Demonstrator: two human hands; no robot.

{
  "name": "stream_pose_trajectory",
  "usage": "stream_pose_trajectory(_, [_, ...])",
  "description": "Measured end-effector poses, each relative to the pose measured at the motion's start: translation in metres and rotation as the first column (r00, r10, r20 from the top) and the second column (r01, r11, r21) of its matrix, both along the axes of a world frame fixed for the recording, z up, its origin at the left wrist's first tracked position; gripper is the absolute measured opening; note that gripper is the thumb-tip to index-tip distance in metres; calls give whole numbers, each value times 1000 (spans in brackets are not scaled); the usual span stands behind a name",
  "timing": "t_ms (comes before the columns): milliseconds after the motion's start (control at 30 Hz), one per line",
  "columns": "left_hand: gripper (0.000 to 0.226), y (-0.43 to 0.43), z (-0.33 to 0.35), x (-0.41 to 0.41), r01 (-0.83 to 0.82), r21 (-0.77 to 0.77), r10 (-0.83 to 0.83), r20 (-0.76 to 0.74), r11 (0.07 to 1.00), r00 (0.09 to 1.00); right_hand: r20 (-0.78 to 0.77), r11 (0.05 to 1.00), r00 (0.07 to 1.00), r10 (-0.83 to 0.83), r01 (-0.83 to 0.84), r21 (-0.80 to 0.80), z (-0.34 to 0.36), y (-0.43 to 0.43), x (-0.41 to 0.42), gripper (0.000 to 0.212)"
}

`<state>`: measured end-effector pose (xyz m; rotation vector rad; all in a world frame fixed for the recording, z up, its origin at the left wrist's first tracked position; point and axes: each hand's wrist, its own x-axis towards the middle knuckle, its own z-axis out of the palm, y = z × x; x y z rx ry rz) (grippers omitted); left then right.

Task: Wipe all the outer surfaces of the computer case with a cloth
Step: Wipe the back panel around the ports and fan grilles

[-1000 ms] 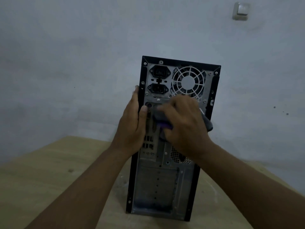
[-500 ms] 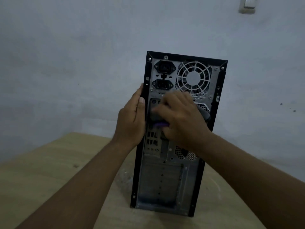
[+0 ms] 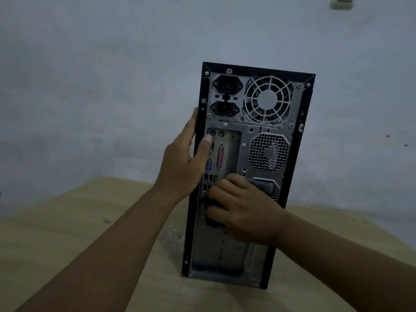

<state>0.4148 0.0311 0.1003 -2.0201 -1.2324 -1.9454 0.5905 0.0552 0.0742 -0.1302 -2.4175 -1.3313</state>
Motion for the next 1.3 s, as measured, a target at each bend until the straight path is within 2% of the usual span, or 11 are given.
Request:
stream_pose_trajectory(67, [63,4,-3,-1,-16,-35,13,-90,999,996,-61,1000,998,11,-10,15,14,0,-1,18])
stream_pose_trajectory(167, [65,8,-6,-2,2,-77,-10,-108,997,994,-325,1000,946,-4,10,18,33,1,-6,19])
stream_pose_trajectory(267, [62,7,-5,0,-16,-85,6,-123,996,992,-465,1000,885,-10,16,9,26,1,-10,22])
stream_pose_trajectory(333, [59,7,-5,2,-27,-87,18,-109,996,994,-471,1000,882,-2,0,-4,13,0,-11,20])
stream_pose_trajectory(467, [55,5,-5,3,-28,-104,19,-83,994,996,-325,999,946,-22,9,-40,-6,-4,-10,16])
stream_pose_trajectory(533, [55,4,-5,2,-15,-118,7,-68,993,998,-315,998,949,-29,10,-62,-2,-6,-11,17])
stream_pose_trajectory(700, [56,3,-5,-3,53,-209,-55,-7,976,998,-595,986,802,-51,-52,-156,7,-9,-23,18])
stream_pose_trajectory(767, [53,0,-3,-5,79,-215,-74,33,973,997,-601,987,798,-50,-54,-154,3,-10,-28,16])
stream_pose_trajectory(933, [43,-6,0,-4,79,-181,-73,39,980,997,-372,995,926,-62,26,-100,-14,-8,-15,25])
stream_pose_trajectory(1100, [43,-8,-1,-3,57,-176,-57,2,983,998,-189,995,977,-97,92,-34,0,-8,-8,23])
stream_pose_trajectory(1300, [46,-6,0,-8,102,-168,-96,42,980,994,-505,989,858,-97,25,-147,8,-14,-23,20])
